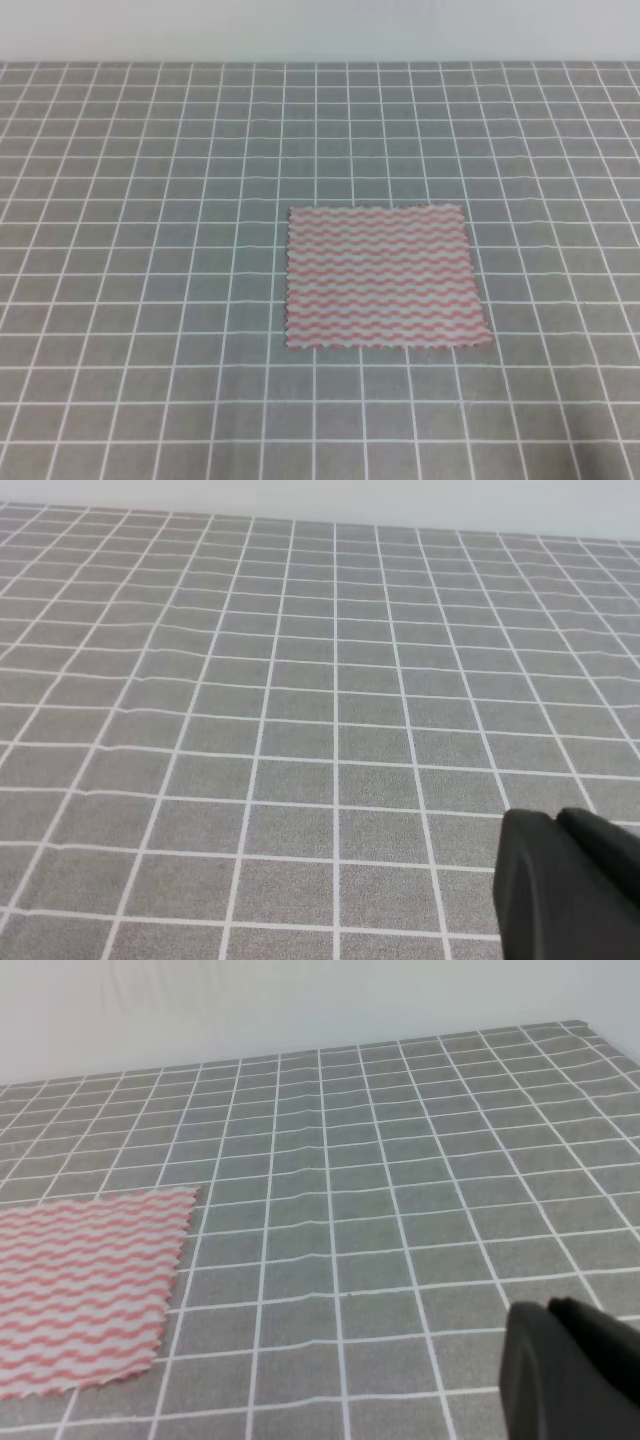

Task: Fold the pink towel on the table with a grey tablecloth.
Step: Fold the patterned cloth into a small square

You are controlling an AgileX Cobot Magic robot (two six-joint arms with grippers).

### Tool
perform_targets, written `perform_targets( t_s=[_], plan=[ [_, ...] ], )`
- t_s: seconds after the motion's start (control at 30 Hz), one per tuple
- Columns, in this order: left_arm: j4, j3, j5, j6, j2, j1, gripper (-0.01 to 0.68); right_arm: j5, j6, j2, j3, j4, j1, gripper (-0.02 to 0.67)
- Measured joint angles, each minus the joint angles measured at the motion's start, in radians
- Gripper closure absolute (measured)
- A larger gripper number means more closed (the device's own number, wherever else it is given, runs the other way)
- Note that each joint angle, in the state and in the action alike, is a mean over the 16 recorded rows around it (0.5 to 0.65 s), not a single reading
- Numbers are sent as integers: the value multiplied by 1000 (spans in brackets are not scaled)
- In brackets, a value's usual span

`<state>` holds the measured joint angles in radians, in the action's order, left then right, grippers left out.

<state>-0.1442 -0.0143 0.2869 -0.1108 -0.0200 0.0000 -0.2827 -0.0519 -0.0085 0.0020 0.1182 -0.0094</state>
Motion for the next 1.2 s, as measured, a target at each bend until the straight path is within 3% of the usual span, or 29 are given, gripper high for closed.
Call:
perform_targets(
  t_s=[1.2],
  plan=[
    [5,-3,-4,-6,-2,0,673,2,0,4,8,10,0,667]
  ],
)
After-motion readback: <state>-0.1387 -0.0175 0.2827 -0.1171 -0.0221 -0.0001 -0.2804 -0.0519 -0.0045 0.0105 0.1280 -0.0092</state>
